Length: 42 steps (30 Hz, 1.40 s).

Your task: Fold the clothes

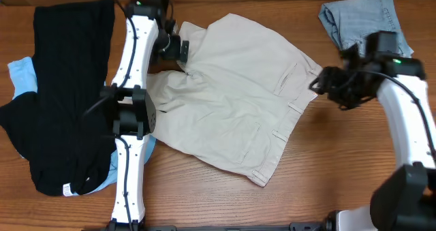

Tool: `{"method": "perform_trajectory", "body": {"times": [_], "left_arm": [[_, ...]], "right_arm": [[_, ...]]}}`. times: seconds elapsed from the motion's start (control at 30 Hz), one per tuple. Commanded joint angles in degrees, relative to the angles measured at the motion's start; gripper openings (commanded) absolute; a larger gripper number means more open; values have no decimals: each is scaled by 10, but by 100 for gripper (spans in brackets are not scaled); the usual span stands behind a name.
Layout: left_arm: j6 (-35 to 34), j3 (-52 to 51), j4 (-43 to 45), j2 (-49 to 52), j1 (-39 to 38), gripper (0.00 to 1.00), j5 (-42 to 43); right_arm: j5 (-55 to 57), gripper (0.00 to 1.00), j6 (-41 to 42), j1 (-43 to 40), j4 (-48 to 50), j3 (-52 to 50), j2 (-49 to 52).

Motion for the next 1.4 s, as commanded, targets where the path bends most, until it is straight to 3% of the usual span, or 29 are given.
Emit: {"method": "perform_trajectory", "body": {"times": [0.0, 0.07, 0.4, 0.7, 1.03, 1.37], "left_arm": [[-6, 153, -42, -19, -7, 100, 14], [-7, 206, -60, -35, -7, 100, 14], [-7, 202, -103, -242, -6, 100, -19], [-22, 192, -103, -387, -6, 100, -20], [-22, 81, -103, -410, -6, 98, -34], [-11, -6, -86, -409, -6, 100, -55]], "right_arm": [[1, 67, 24, 44, -14, 5, 29], [2, 67, 34, 69, -27, 2, 36], [54, 67, 114, 169, -67, -28, -23], [83, 71, 268, 300, -12, -244, -185], [63, 68, 389, 424, 161, -424, -213], [38, 52, 380, 426, 241, -448, -200]]}}
